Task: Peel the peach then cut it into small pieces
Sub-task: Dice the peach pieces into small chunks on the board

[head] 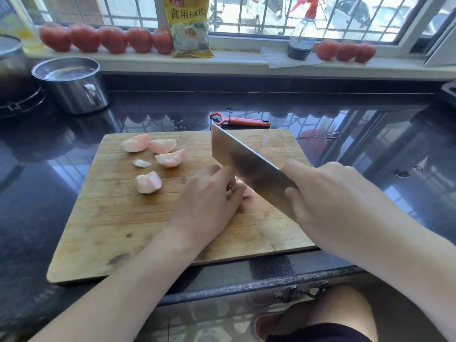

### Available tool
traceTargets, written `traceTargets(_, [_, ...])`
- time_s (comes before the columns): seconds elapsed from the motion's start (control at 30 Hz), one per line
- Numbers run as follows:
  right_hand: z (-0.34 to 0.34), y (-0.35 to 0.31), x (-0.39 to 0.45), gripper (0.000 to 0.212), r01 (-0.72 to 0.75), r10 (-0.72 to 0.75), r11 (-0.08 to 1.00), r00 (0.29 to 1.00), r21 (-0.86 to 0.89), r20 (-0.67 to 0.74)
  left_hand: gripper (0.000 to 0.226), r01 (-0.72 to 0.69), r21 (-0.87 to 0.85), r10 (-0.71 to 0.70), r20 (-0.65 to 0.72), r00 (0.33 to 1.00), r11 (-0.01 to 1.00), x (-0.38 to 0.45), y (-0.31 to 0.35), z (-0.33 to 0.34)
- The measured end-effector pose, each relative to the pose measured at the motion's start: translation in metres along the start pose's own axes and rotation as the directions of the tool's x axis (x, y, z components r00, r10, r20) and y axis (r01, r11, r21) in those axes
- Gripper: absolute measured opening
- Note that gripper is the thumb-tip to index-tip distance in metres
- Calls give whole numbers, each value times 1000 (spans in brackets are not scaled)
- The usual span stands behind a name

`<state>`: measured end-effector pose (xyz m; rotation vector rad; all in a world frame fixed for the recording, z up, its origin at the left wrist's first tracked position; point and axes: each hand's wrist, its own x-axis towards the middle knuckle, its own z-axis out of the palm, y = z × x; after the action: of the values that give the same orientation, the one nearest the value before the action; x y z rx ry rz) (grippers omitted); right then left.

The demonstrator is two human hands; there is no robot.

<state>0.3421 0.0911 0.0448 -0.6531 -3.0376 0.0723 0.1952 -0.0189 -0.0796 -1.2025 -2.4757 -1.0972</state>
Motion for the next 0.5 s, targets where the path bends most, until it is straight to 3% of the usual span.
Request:
traceTargets(0.17, [1, -1, 0, 24, 1, -1, 1000, 1000, -22, 19, 19, -12, 4, 12, 0, 1000, 1000, 0, -1, 1])
traceTargets(0.33, [8, -6, 6, 21, 34, -33, 999, 999, -36, 10, 30, -2, -18, 2, -2, 1000, 1000, 1, 0, 0])
traceTargets(0.5, [17, -12, 17, 19, 68, -68, 998, 998, -8, 8, 21, 11, -22, -11, 7, 1000, 1000, 1, -1, -1])
